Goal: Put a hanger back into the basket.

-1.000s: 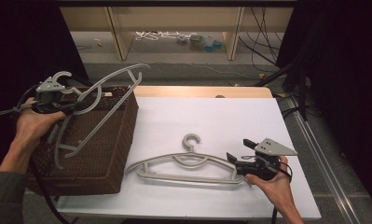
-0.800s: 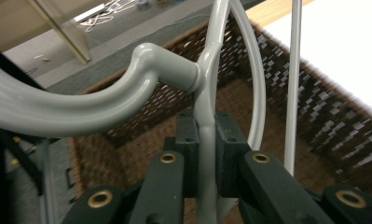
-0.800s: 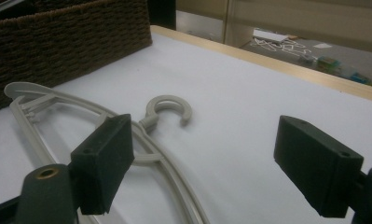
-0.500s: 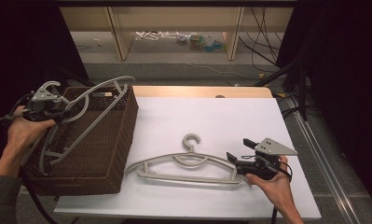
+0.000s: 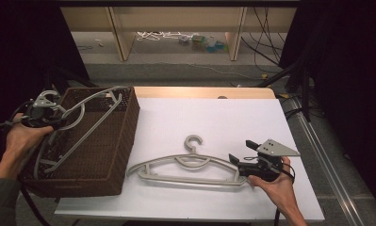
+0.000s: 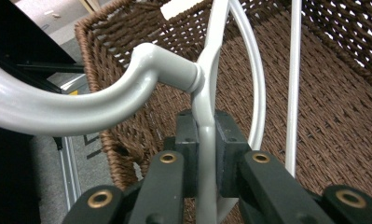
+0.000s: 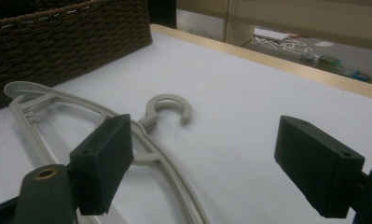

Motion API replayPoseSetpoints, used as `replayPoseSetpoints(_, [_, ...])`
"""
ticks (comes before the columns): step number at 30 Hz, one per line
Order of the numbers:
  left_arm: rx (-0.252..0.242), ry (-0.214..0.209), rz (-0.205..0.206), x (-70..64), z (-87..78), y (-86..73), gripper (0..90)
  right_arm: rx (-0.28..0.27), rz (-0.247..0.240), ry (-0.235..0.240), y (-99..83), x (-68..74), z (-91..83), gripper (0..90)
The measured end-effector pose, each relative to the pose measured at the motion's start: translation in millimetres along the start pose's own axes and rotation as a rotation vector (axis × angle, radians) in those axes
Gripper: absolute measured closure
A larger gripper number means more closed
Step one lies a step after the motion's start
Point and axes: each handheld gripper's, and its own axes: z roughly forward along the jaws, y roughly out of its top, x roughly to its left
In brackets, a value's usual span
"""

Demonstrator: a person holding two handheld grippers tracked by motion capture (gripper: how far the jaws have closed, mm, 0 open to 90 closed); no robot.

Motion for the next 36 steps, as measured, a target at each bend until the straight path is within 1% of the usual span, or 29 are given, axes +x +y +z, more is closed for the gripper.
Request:
replayPoseSetpoints(3, [0.025,-0.001,0.016,-2.4,4.3,0.1,81.8,-0.001,-0.004,0.002,-0.2,-0.1,0.2,20.3])
replayPoseSetpoints(4, [0.048,-0.005,0.031,-3.7,7.8,0.6,81.8,-0.013,0.008,0.010,-1.4,0.3,1.7,20.4])
replayPoseSetpoints(5, [0.048,-0.005,0.031,-3.7,7.8,0.6,81.7,-0.013,0.008,0.010,-1.4,0.3,1.7,20.4])
replayPoseSetpoints(6, [0.061,-0.003,0.034,-5.4,11.1,0.4,81.7,-0.008,0.008,0.010,-1.2,0.1,1.4,20.4])
replayPoseSetpoints(7, [0.074,-0.011,0.038,-6.2,14.3,0.2,81.7,0.007,0.000,-0.001,-0.3,-0.4,-0.4,20.4])
replayPoseSetpoints(9, [0.098,-0.007,0.036,-8.9,20.7,-0.9,81.6,0.002,-0.004,0.003,-0.3,-0.2,-0.1,20.3])
replayPoseSetpoints(10, [0.120,-0.008,0.048,-9.9,24.4,-1.7,81.6,0.002,-0.003,0.002,-0.5,-0.2,-0.2,20.4])
replayPoseSetpoints(11, [0.133,-0.012,0.046,-11.4,27.7,-2.8,81.4,-0.006,-0.012,-0.006,-0.5,-1.2,-0.1,20.3])
replayPoseSetpoints(12, [0.150,-0.015,0.051,-13.3,30.7,-3.7,81.2,0.007,-0.012,-0.008,0.0,-1.5,-1.4,20.3])
replayPoseSetpoints(14, [0.181,-0.022,0.063,-17.8,37.2,-5.4,80.5,0.008,-0.012,-0.010,-0.4,-1.4,-1.5,20.4])
replayPoseSetpoints(15, [0.181,-0.022,0.063,-17.8,37.2,-5.4,80.7,0.008,-0.012,-0.010,-0.4,-1.4,-1.5,20.4])
replayPoseSetpoints(16, [0.188,-0.023,0.061,-18.9,40.5,-6.9,80.6,-0.008,-0.007,-0.008,-1.2,-1.6,0.3,20.4])
replayPoseSetpoints(17, [0.192,-0.027,0.058,-19.0,42.0,-8.1,80.6,-0.008,-0.007,-0.008,-1.2,-1.6,0.3,20.4])
replayPoseSetpoints(18, [0.203,-0.029,0.048,-18.8,43.9,-10.0,80.2,0.001,0.006,-0.002,-0.9,-0.9,0.1,20.3])
replayPoseSetpoints(19, [0.196,-0.016,0.044,-17.7,44.5,-11.5,78.7,-0.010,-0.010,-0.005,-0.6,-1.6,0.5,20.3])
replayPoseSetpoints(20, [0.192,0.005,0.006,-15.1,42.1,-12.0,75.1,-0.004,-0.015,-0.010,-0.4,-1.2,-0.2,20.3])
replayPoseSetpoints(21, [0.175,0.016,-0.019,-13.1,39.5,-12.3,71.5,-0.010,-0.014,-0.004,-0.9,-1.0,0.5,20.3])
replayPoseSetpoints(23, [0.153,0.022,-0.046,-11.4,34.8,-12.0,65.9,-0.005,-0.012,-0.005,-0.7,-1.3,0.0,20.3])
replayPoseSetpoints(24, [0.140,0.024,-0.077,-10.6,29.9,-11.1,63.2,-0.001,-0.012,-0.010,-0.4,-1.3,-0.5,20.3])
replayPoseSetpoints(25, [0.124,0.036,-0.095,-10.5,26.2,-10.2,59.2,0.006,-0.015,-0.009,-0.1,-1.4,-1.1,20.3])
replayPoseSetpoints(26, [0.106,0.050,-0.108,-10.7,22.7,-8.8,56.0,-0.004,-0.012,-0.002,-0.7,-1.2,0.0,20.3])
replayPoseSetpoints(27, [0.086,0.058,-0.111,-11.3,18.8,-7.3,54.9,-0.005,-0.011,-0.003,-0.9,-1.3,0.2,20.2])
replayPoseSetpoints(28, [0.052,0.071,-0.134,-14.7,12.0,-4.4,50.3,0.003,-0.001,0.002,-0.5,-0.6,0.2,20.1])
replayPoseSetpoints(29, [0.052,0.071,-0.134,-14.7,12.0,-4.4,47.6,0.003,-0.001,0.002,-0.5,-0.6,0.2,20.1])
replayPoseSetpoints(30, [0.021,0.068,-0.161,-18.1,7.6,-2.0,47.6,0.003,-0.002,-0.004,-0.1,-0.3,0.0,20.1])
replayPoseSetpoints(32, [-0.040,0.055,-0.191,-25.7,-1.3,2.6,41.1,-0.012,-0.017,-0.001,0.4,-0.2,0.7,20.1])
replayPoseSetpoints(33, [-0.060,0.044,-0.203,-28.8,-4.3,4.3,37.1,-0.013,-0.019,-0.001,0.2,-0.2,1.1,20.0])
replayPoseSetpoints(34, [-0.092,0.025,-0.211,-33.9,-9.7,7.0,34.4,-0.013,-0.018,-0.001,0.1,-0.2,1.2,20.0])
replayPoseSetpoints(36, [-0.131,-0.012,-0.223,-41.9,-16.5,10.6,28.5,-0.020,-0.018,-0.003,-0.1,0.0,1.5,19.8])
